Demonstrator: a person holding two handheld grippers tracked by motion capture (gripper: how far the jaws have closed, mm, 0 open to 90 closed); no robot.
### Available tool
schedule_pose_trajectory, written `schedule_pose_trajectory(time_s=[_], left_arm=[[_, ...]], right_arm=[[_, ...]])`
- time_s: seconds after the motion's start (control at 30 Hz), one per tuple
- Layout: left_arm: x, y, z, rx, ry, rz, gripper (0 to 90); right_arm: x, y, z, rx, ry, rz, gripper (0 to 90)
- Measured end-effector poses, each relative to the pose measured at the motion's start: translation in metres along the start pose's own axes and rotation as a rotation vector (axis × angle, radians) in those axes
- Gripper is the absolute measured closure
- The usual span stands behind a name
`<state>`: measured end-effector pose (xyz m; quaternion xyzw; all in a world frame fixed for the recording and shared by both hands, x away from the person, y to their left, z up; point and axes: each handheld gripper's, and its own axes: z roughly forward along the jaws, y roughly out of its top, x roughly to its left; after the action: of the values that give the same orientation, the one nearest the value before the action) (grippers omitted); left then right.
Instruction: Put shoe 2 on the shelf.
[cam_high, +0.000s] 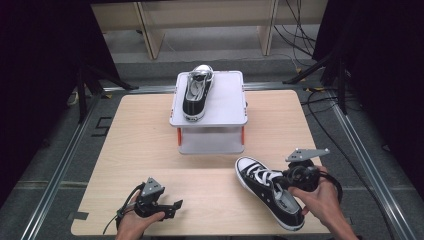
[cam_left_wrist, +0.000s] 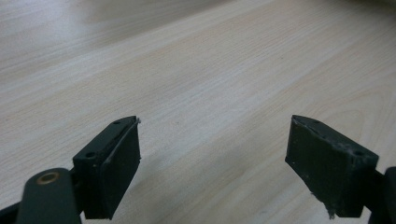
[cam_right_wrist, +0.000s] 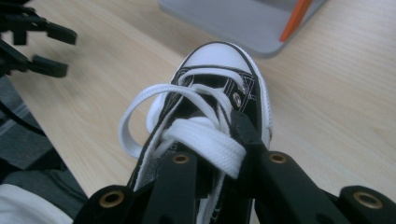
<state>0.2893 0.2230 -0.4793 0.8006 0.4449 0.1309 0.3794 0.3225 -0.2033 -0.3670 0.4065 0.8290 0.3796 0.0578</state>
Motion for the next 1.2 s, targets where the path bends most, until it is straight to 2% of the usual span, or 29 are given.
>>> schedule_pose_trajectory(time_s=[0.13, 0.2, 0.23, 0.27, 0.3, 0.43, 0.47, 0.5, 0.57, 0.6, 0.63, 0.67, 0.87, 0.9, 1.0, 1.1, 1.13, 1.17, 1.2], left_arm=[[0.0, 0.0, 0.0, 0.0, 0.002, -0.009, 16.7], [0.001, 0.0, -0.001, -0.003, 0.005, -0.009, 16.7], [0.001, 0.0, -0.001, -0.002, 0.004, -0.006, 16.7], [0.001, 0.0, -0.001, -0.001, 0.008, -0.001, 16.7], [0.001, 0.0, -0.002, -0.001, 0.008, -0.001, 16.7], [0.001, -0.001, -0.002, 0.006, 0.009, -0.002, 16.7], [0.002, -0.001, -0.002, 0.005, 0.01, -0.004, 16.7], [0.002, -0.001, -0.002, 0.001, 0.007, -0.004, 16.7], [0.002, -0.001, -0.001, 0.0, 0.006, -0.011, 16.7], [0.003, -0.002, -0.001, -0.001, 0.006, -0.008, 16.7], [0.003, -0.002, -0.001, 0.001, 0.005, -0.008, 16.7], [0.003, -0.002, -0.001, 0.006, 0.005, -0.01, 16.7], [0.008, -0.007, -0.003, 0.011, 0.006, -0.02, 16.7], [0.009, -0.008, -0.003, 0.01, 0.011, -0.029, 16.7], [0.012, -0.009, -0.006, 0.01, 0.018, -0.034, 16.7], [0.015, -0.011, -0.009, 0.006, 0.023, -0.038, 16.7], [0.015, -0.011, -0.009, 0.007, 0.024, -0.04, 16.7], [0.016, -0.011, -0.01, 0.009, 0.026, -0.039, 16.7], [0.016, -0.012, -0.01, 0.006, 0.026, -0.042, 16.7]], right_arm=[[0.0, 0.016, -0.005, -0.005, 0.039, 0.01, 81.8], [0.001, 0.022, -0.006, 0.006, 0.067, 0.032, 81.8], [0.0, 0.026, -0.007, -0.001, 0.066, 0.01, 81.8], [0.001, 0.029, -0.007, -0.002, 0.08, 0.021, 81.8], [0.001, 0.033, -0.009, -0.004, 0.067, 0.017, 81.8], [0.0, 0.044, -0.009, -0.01, 0.096, 0.015, 81.8], [0.001, 0.046, -0.009, -0.012, 0.102, 0.028, 81.8], [0.0, 0.048, -0.009, -0.02, 0.107, 0.012, 81.8], [0.002, 0.054, -0.009, -0.018, 0.13, 0.025, 81.8], [0.004, 0.057, -0.01, -0.003, 0.13, 0.044, 81.8], [0.002, 0.06, -0.01, -0.015, 0.134, 0.01, 81.8], [0.005, 0.063, -0.012, -0.005, 0.138, 0.037, 81.8], [0.008, 0.086, -0.023, -0.034, 0.142, 0.009, 81.8], [0.011, 0.09, -0.025, -0.031, 0.139, 0.023, 81.8], [0.013, 0.104, -0.029, -0.055, 0.128, -0.01, 81.9], [0.014, 0.116, -0.032, -0.066, 0.13, -0.003, 81.9], [0.016, 0.122, -0.033, -0.065, 0.137, 0.018, 81.9], [0.015, 0.126, -0.033, -0.076, 0.126, -0.002, 81.9], [0.015, 0.131, -0.033, -0.073, 0.125, 0.01, 81.9]])
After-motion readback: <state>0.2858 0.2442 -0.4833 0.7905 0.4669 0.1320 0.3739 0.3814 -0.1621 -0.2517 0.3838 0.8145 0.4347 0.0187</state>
